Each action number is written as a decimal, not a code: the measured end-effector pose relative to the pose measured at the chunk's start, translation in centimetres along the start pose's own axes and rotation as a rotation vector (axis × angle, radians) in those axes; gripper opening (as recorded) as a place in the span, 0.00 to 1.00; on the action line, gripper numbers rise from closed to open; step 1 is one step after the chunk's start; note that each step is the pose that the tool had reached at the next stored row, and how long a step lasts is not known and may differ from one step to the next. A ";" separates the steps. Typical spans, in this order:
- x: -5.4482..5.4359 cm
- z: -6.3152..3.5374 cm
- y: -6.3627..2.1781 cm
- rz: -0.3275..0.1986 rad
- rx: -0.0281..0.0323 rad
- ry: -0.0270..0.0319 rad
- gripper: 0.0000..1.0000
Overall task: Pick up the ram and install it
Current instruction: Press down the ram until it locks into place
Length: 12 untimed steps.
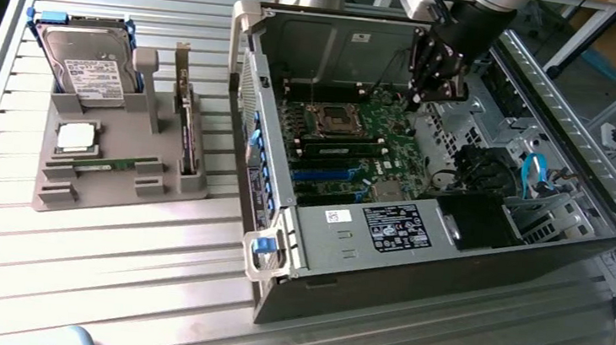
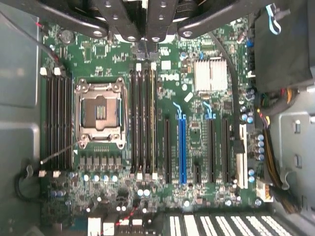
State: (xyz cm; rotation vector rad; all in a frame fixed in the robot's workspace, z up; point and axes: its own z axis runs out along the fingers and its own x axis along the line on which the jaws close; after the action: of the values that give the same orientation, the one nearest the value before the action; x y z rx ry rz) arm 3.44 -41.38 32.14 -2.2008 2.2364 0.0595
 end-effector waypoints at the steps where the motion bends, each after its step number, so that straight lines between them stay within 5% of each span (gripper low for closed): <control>1: 0.0 0.00 -0.17 0.000 0.0000 0.0000 0.11; 12: 0.0 0.40 -0.28 0.000 0.0000 0.0000 0.11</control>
State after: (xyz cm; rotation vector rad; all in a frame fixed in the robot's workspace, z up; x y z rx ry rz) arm 3.71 -41.38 31.73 -2.2008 2.2364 0.0595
